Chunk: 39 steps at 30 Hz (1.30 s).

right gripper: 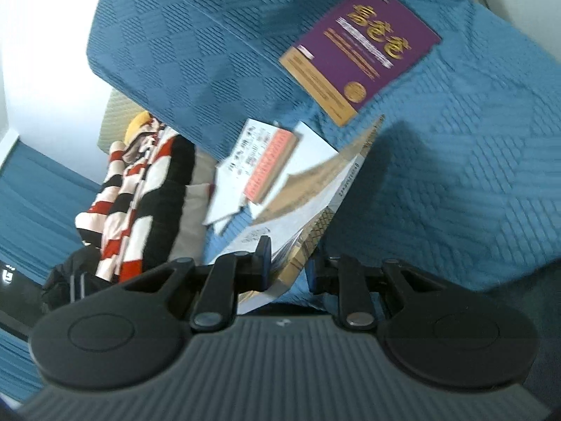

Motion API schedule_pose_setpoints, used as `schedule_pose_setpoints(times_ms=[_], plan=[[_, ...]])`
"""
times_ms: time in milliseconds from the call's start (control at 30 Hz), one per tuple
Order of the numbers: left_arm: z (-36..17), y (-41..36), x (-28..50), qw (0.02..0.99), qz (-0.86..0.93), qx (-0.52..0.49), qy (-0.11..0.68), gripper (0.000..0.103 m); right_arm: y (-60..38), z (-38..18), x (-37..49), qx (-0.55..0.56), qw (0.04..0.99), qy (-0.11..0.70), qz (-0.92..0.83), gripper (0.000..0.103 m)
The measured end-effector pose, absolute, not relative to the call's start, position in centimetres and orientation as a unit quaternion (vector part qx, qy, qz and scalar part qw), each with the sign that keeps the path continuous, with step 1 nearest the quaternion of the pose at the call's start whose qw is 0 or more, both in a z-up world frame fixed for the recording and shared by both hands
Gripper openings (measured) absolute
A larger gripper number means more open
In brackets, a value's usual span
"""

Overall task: Organize objects
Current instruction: 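Lift the tan book off the cushion with both grippers and tilt it, then lower the tan book flat onto the cushion and open both grippers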

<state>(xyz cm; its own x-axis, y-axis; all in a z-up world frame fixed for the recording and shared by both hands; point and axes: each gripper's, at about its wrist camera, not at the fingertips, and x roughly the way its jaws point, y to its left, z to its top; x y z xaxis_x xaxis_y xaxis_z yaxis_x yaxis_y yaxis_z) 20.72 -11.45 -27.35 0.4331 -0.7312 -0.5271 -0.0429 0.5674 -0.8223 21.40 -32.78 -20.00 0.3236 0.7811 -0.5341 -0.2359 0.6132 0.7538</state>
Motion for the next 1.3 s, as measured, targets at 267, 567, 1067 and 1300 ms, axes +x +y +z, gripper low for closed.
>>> schedule_pose_setpoints(times_ms=[267, 567, 1067, 1300], plan=[[-30.9, -14.8, 19.6, 0.729, -0.237, -0.357, 0.534, 0.020, -33.0, -23.3, 20.0, 0.253, 0.766, 0.512, 0.294, 0.023], [-32.7, -18.0, 19.6, 0.722, -0.223, -0.287, 0.589, 0.021, -34.1, -27.5, 19.7, 0.275, 0.747, 0.555, 0.239, 0.024], [-29.0, -17.6, 19.1, 0.768, -0.193, -0.219, 0.570, 0.048, -35.4, -24.8, 19.4, 0.191, 0.803, 0.542, 0.161, 0.036], [-23.9, -17.6, 18.6, 0.808, -0.206, -0.193, 0.517, 0.048, -34.5, -19.4, 18.4, 0.156, 0.844, 0.479, 0.183, 0.036]])
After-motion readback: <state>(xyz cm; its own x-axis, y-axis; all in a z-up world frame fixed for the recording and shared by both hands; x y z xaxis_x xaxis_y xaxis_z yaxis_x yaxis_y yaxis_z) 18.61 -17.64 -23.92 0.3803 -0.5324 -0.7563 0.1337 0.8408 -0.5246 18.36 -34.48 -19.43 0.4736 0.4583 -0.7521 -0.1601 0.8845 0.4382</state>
